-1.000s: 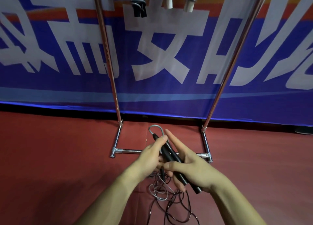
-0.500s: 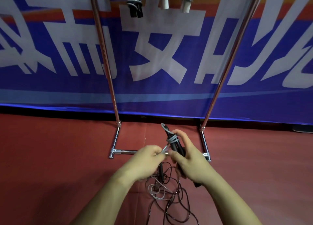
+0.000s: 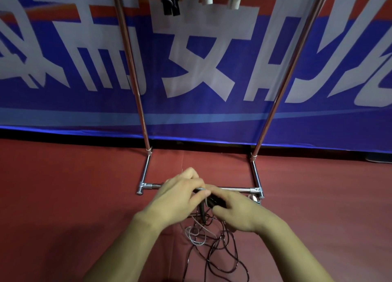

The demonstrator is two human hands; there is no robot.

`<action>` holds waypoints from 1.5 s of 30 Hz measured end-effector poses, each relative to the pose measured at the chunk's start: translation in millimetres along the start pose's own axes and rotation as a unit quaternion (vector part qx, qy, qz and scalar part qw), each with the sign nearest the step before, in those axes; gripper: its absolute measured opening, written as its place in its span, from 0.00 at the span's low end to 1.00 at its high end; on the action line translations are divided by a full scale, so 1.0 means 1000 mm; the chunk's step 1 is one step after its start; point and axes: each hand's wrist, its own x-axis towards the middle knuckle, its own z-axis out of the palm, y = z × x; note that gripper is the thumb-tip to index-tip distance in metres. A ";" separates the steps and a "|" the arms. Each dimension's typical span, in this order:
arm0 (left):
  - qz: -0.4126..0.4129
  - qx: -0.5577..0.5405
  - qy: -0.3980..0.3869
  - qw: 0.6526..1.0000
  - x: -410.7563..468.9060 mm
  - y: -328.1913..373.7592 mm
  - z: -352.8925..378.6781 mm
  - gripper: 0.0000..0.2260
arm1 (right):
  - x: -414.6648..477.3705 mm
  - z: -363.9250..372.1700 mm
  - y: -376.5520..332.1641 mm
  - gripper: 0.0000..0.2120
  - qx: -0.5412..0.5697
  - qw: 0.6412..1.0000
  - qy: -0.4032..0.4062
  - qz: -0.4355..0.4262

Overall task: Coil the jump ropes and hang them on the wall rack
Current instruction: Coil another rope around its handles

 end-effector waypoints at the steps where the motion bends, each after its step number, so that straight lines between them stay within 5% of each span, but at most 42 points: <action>1: 0.012 -0.004 0.020 1.000 0.000 -0.002 0.002 0.13 | -0.003 -0.004 0.000 0.33 0.041 0.999 0.001 -0.013; 5: 0.001 -0.104 0.044 0.994 0.002 -0.001 0.003 0.11 | -0.007 -0.011 -0.004 0.35 0.189 0.981 -0.005 -0.039; 10: 0.026 -0.121 0.063 0.990 0.003 0.000 0.005 0.16 | -0.004 -0.005 -0.002 0.30 0.101 0.995 0.001 0.019; 18: 0.026 -0.155 0.045 0.987 0.001 0.029 0.027 0.14 | 0.005 0.003 0.008 0.54 0.074 0.995 0.055 0.030; 23: -0.008 -0.184 0.168 0.968 0.007 0.023 0.026 0.14 | 0.000 -0.005 0.004 0.53 0.323 0.946 -0.033 0.022; 27: -0.034 -0.188 0.222 0.956 0.011 0.012 0.022 0.15 | -0.006 -0.017 0.002 0.43 0.271 0.959 -0.032 0.081; 29: -0.044 -0.198 0.204 0.958 0.010 0.011 0.020 0.15 | -0.006 -0.015 0.000 0.38 0.145 0.985 0.007 0.088; 33: -0.098 -0.264 0.088 0.955 0.012 0.008 0.009 0.14 | -0.010 -0.009 -0.011 0.49 -0.108 0.992 0.049 0.033; 38: -0.194 -0.555 -0.109 0.802 0.006 -0.012 -0.012 0.16 | -0.026 -0.022 -0.012 0.47 0.043 0.998 -0.013 -0.041; 45: -0.169 -0.581 -0.115 0.788 0.005 -0.014 -0.016 0.11 | -0.032 -0.021 -0.021 0.42 0.129 0.987 -0.033 -0.089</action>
